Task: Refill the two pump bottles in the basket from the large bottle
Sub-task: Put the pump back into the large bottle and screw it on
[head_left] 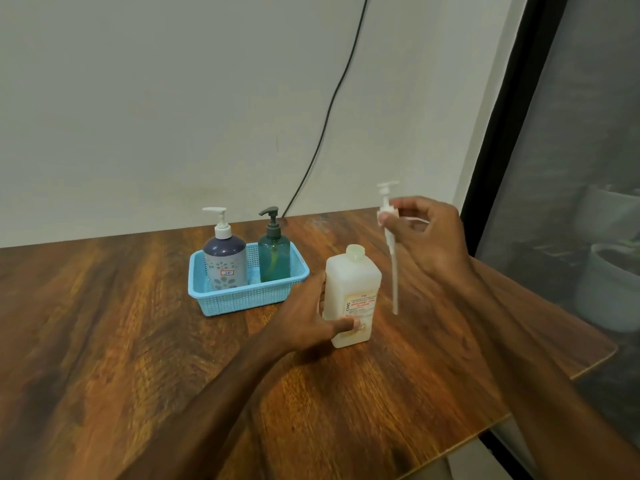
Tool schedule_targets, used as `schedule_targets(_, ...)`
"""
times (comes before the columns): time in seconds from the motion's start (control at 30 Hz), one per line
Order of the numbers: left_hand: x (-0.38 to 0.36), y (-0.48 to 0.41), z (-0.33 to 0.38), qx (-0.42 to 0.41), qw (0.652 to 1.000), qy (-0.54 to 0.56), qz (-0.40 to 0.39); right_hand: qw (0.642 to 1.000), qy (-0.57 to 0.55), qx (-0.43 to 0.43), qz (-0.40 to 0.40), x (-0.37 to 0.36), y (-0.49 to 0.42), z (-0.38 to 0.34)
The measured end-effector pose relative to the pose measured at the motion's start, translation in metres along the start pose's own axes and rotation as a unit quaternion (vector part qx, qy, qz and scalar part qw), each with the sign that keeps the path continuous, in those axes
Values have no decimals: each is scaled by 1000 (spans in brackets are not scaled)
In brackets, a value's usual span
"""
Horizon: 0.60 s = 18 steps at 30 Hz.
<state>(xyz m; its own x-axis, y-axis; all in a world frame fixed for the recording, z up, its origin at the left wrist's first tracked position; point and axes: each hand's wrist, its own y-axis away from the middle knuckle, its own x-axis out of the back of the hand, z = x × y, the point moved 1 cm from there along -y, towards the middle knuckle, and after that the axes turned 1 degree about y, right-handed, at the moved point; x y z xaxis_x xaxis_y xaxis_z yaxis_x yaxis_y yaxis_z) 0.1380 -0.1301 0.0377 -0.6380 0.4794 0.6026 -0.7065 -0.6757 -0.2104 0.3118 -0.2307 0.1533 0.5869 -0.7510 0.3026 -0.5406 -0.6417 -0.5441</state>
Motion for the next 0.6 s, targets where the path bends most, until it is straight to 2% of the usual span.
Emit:
schedule_targets(0.1,0,1,1,-2,1000,0,0,994,-102,43,9,2,-8,-44)
schedule_targets(0.2,0,1,2,-1,1000,1,-6,986,-135,92,23,4,-15,-76)
schedule_targets(0.4,0,0,2,5,1000,-1,-9,980,-140,140,19,9,-24,-108)
schedule_targets(0.6,-1,2,5,1,1000,2,-5,987,-120,105,1,-3,-20,-92)
